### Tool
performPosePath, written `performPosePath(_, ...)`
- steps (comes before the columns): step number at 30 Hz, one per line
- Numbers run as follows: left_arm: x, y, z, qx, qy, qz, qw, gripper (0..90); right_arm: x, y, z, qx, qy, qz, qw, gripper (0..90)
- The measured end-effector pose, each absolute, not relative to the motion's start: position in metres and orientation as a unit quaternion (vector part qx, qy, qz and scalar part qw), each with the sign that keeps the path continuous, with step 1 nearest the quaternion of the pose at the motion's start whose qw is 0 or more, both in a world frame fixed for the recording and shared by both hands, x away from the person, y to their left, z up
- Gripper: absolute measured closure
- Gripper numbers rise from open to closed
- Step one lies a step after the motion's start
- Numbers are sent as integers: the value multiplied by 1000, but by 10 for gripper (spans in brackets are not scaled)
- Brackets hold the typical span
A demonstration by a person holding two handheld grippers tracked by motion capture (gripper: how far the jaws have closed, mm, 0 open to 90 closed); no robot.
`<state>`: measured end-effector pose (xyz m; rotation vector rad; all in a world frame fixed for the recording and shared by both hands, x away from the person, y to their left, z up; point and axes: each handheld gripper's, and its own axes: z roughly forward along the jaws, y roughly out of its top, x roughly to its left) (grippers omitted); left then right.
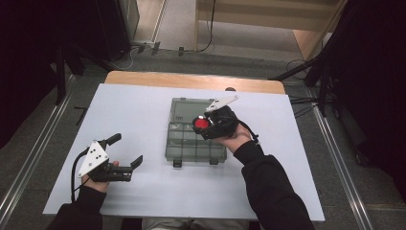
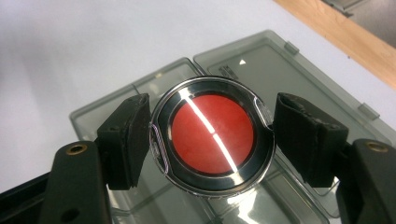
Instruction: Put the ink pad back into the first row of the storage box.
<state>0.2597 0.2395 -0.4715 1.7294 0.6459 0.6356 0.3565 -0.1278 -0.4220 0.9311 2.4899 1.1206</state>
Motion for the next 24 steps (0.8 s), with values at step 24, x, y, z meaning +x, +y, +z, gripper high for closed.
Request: performPosePath(24,259,240,-471,732,273,268,564,0,370,-107,-452,333,868,340,144,235)
